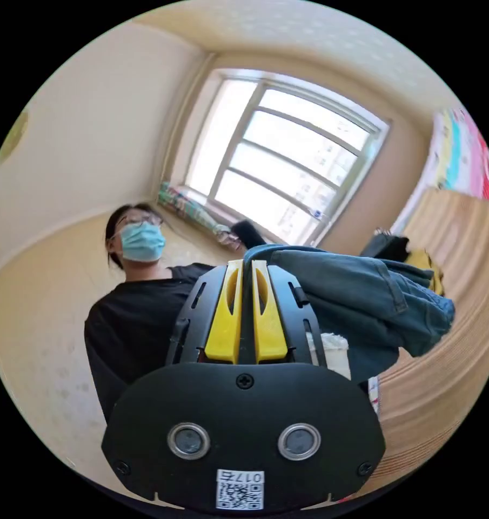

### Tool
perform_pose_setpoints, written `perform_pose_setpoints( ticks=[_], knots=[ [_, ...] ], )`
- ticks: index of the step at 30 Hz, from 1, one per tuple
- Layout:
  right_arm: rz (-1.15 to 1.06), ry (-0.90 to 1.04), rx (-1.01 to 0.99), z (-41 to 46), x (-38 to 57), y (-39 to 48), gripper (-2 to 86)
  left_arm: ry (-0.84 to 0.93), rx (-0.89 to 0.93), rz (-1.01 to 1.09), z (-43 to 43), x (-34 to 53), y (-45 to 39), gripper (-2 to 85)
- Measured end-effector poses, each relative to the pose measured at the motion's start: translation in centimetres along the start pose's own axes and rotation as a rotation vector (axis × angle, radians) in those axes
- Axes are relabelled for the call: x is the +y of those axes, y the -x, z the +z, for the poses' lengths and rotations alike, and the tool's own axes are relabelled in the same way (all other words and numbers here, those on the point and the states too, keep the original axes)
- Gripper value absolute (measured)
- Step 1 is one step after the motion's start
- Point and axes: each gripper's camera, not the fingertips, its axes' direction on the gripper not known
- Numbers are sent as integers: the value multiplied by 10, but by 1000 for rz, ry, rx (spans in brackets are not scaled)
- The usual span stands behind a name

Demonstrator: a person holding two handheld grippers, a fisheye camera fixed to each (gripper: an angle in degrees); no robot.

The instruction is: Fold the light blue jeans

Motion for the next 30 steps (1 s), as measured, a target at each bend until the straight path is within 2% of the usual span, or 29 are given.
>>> perform_pose_setpoints(
  ticks=[2, 3, 4, 5, 7, 9, 14, 17, 19, 20, 22, 26, 28, 30],
  knots=[
    [-120, 53, -42, 12, -13, 27, 29, -223, -79, -51, -64, 13, 7, 65],
    [-170, 95, -36, 22, -17, 39, 29, -276, -131, -81, -79, 18, 8, 66],
    [-185, 114, -18, 27, -19, 44, 29, -369, -247, -185, -106, 29, 14, 67],
    [-195, 143, 33, 37, -19, 49, 30, -411, -323, -288, -127, 37, 25, 70],
    [-185, 178, 104, 51, -19, 48, 30, -421, -347, -411, -144, 45, 50, 87],
    [-138, 188, 89, 60, -18, 35, 30, -442, -264, -530, -146, 53, 88, 119],
    [-97, 181, -14, 79, -11, 17, 30, -356, 192, -876, -80, 79, 229, 169],
    [-103, 256, -7, 108, -8, 23, 29, -328, 397, -989, -31, 93, 269, 152],
    [-104, 270, -12, 121, -7, 28, 28, -357, 496, -1013, -12, 99, 283, 100],
    [-82, 285, -5, 130, -8, 30, 28, -388, 588, -970, -5, 95, 289, 39],
    [-69, 314, 24, 142, -8, 37, 29, -426, 655, -842, -5, 79, 293, 2],
    [-99, 297, 173, 161, -2, 67, 31, -261, 501, -490, -29, 18, 271, -7],
    [-88, 286, 217, 166, 2, 74, 32, -254, 453, -362, -39, -2, 257, -8],
    [17, 227, 304, 161, 7, 73, 38, -274, 423, -237, -46, -19, 240, -8]
  ],
)
